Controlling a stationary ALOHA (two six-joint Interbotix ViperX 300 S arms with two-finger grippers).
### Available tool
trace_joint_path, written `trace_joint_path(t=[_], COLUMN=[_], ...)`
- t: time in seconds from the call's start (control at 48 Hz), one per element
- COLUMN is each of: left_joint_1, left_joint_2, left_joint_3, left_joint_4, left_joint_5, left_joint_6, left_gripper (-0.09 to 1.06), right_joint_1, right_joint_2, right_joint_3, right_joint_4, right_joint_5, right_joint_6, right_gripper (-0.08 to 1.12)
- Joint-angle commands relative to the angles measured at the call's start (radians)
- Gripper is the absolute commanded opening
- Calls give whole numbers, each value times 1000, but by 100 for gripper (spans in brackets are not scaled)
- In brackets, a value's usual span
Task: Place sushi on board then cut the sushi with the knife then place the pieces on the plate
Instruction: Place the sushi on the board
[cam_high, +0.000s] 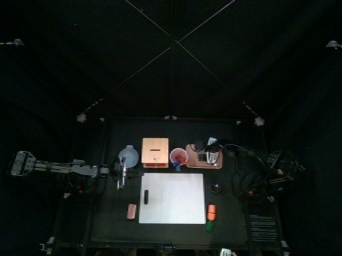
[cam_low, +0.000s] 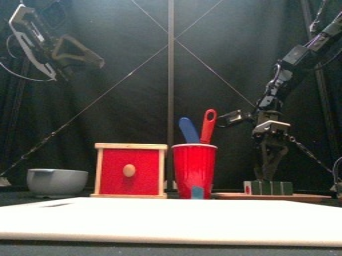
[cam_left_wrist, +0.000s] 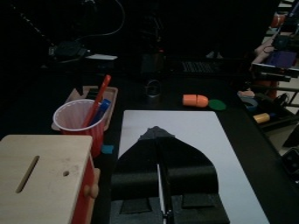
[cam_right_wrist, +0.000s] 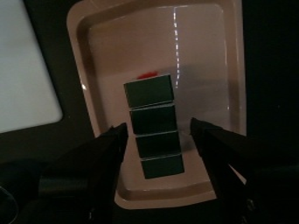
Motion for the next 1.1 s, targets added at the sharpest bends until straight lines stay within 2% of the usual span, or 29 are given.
trace_joint_path(t=[0.021,0.458,0.771,1.104], left_joint_1=[2,3,3,3], left_joint_2=[2,0,2,0], left_joint_3=[-12,-8,-5,-3], left_joint_4=[-6,-14,-12,-14], left_joint_5=[-5,-3,-3,-2], left_joint_6=[0,3,0,2], left_gripper=[-2,-2,-2,-2], right_joint_1=[2,3,2,31], right_joint_2=[0,40,37,-49], right_joint_3=[-6,43,34,-54], right_joint_4=[3,20,35,-12], right_joint_5=[-11,-101,-97,77], right_joint_6=[-2,12,46,370], right_gripper=[90,89,61,60])
